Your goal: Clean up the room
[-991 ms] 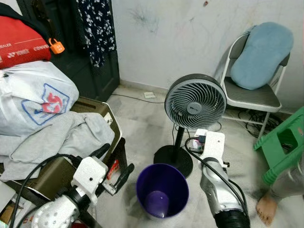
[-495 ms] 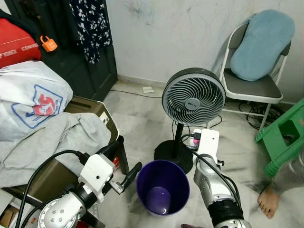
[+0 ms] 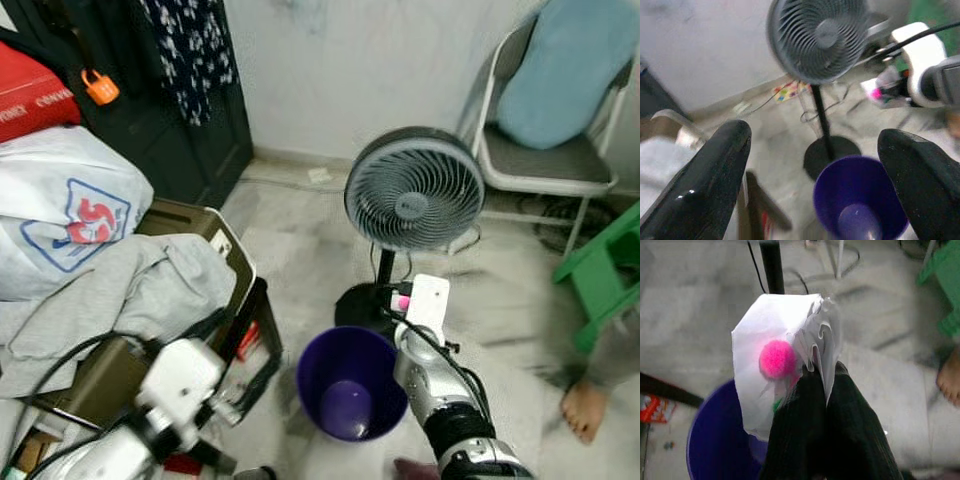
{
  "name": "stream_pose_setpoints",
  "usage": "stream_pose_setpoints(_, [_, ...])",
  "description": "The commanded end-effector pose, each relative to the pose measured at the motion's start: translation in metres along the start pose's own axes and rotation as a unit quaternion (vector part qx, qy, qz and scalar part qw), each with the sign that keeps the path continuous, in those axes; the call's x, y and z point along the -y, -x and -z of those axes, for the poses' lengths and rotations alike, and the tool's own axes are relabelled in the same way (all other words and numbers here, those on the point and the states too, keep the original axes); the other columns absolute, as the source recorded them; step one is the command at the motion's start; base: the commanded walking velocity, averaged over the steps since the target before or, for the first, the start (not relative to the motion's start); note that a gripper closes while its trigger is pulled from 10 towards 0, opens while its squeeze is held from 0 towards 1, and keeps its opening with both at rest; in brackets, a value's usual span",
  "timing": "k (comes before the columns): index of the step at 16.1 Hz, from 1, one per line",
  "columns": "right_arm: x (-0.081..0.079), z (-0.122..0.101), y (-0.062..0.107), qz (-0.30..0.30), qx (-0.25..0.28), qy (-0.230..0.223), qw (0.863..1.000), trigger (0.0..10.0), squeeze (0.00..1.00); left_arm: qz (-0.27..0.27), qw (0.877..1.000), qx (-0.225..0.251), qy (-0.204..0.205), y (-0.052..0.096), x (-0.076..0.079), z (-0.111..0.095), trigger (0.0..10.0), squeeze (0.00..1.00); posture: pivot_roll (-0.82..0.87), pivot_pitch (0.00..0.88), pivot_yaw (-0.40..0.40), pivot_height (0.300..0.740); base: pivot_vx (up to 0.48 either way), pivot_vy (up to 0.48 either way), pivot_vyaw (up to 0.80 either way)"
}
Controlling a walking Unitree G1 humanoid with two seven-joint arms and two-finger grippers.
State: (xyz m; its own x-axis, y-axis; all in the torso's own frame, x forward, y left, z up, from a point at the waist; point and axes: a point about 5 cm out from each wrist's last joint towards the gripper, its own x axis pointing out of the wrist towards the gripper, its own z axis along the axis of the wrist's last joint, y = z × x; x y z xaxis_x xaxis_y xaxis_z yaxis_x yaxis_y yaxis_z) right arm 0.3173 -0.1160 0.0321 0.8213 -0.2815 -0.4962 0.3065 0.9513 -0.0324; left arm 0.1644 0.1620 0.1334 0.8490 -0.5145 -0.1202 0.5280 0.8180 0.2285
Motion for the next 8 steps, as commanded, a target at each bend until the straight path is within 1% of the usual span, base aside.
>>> stream_pose_setpoints(1, [-0.008, 0.004, 0.001, 0.001, -0.016, -0.007, 1.000, 10.0, 0.00, -0.009, 1.000, -0.002, -0.004, 0.005, -0.002, -0.005, 10.0, 0.00, 0.25, 0.205, 0.088, 0.740, 0.000, 0.000, 0.00])
stream_pose_setpoints(2, [-0.010, 0.007, 0.001, 0.003, -0.029, -0.005, 1.000, 10.0, 0.00, 0.002, 1.000, -0.003, -0.007, 0.007, -0.002, -0.008, 10.0, 0.00, 0.26, 0.213, 0.094, 0.740, 0.000, 0.000, 0.00])
stream_pose_setpoints(4, [-0.011, 0.008, 0.001, 0.005, -0.031, -0.005, 0.999, 10.0, 0.00, 0.006, 1.000, -0.004, -0.010, 0.009, -0.002, -0.009, 10.0, 0.00, 0.26, 0.220, 0.100, 0.740, 0.000, 0.000, 0.00])
stream_pose_setpoints(6, [-0.010, 0.009, -0.002, 0.009, -0.033, -0.001, 0.999, 10.0, 0.00, 0.017, 1.000, -0.001, -0.010, 0.011, -0.004, -0.016, 10.0, 0.00, 0.27, 0.235, 0.120, 0.740, 0.000, 0.000, 0.00])
stream_pose_setpoints(7, [-0.007, 0.013, -0.003, 0.007, -0.043, -0.003, 0.999, 10.0, 0.00, 0.037, 0.999, 0.004, -0.008, 0.011, -0.002, -0.019, 10.0, 0.00, 0.27, 0.237, 0.126, 0.740, 0.000, 0.000, 0.00])
stream_pose_setpoints(8, [-0.009, 0.016, -0.002, -0.002, -0.048, -0.008, 0.999, 10.0, 0.00, 0.061, 0.998, 0.006, -0.009, 0.010, -0.001, -0.022, 10.0, 0.00, 0.27, 0.234, 0.137, 0.740, 0.000, 0.000, 0.00])
